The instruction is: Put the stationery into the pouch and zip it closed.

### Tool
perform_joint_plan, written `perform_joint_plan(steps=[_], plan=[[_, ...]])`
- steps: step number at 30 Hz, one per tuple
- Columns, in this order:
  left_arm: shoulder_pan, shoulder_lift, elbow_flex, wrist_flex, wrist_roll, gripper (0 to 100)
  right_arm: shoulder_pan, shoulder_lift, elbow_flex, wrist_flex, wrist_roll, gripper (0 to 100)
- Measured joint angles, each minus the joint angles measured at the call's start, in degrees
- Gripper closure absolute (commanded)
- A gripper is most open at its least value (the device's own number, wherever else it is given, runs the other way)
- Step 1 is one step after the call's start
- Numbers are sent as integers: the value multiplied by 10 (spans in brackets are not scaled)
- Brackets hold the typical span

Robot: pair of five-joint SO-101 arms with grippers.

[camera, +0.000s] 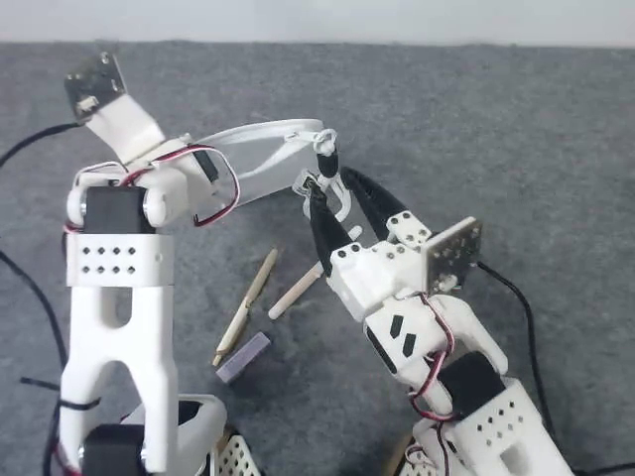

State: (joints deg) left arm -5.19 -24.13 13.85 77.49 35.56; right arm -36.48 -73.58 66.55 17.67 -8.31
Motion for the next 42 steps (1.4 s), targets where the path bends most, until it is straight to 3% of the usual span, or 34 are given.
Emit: perform_joint_plan(steps=[6,14,21,27,42], plan=[[-4,0,0,0,0,988,-15,11,0,69,0,864],[-63,2,1,-9,2,988,-15,84,-28,148,0,868],[-115,2,2,-9,29,988,-15,198,-102,217,-48,866],[-120,2,2,-10,29,988,-15,304,-173,282,-96,864],[-120,2,2,-10,29,988,-14,467,-234,299,-145,864]])
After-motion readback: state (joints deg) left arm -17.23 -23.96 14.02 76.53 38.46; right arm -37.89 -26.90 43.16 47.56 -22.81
